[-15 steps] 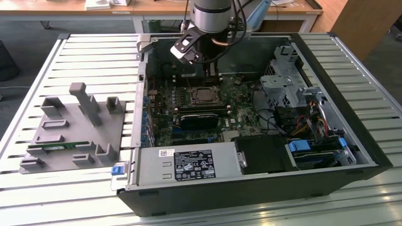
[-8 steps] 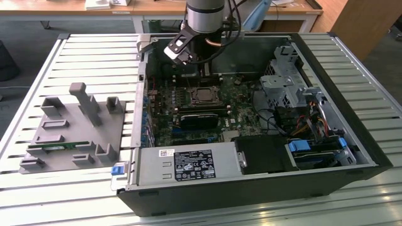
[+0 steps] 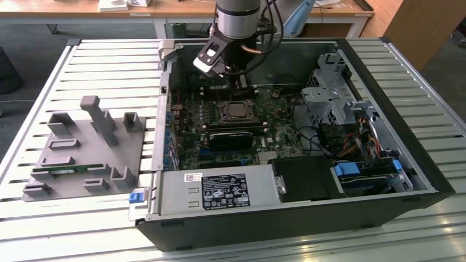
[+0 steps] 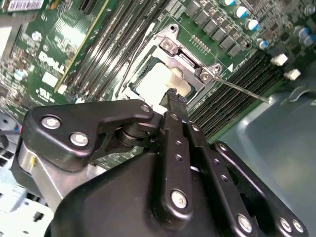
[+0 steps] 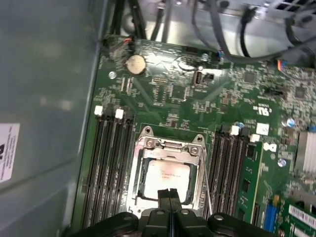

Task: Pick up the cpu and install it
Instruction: 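Install the first cpu locking lever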

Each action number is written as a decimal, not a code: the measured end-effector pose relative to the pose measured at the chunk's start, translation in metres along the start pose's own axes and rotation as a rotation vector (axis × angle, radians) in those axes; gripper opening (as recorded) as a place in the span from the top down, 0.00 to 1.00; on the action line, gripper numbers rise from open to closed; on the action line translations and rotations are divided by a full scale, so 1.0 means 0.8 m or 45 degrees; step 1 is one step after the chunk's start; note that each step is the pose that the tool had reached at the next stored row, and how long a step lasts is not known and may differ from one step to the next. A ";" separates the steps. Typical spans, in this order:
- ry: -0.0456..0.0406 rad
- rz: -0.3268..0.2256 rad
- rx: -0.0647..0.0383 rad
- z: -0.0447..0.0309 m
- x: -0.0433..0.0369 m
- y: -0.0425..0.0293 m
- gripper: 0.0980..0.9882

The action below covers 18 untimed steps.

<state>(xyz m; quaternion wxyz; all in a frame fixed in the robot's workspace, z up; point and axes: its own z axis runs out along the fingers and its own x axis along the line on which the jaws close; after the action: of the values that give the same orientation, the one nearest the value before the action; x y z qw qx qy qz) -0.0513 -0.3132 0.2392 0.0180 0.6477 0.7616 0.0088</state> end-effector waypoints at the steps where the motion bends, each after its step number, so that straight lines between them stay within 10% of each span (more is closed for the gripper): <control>1: 0.000 -0.015 0.000 0.0002 0.000 0.0004 0.99; 5: 0.002 -0.043 0.004 -0.0165 -0.001 0.0035 0.99; 18: 0.012 -0.330 0.000 -0.0152 -0.001 0.0035 0.99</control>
<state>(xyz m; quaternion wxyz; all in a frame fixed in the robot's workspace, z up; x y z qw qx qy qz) -0.0489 -0.3131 0.2515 0.0154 0.5439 0.8389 0.0096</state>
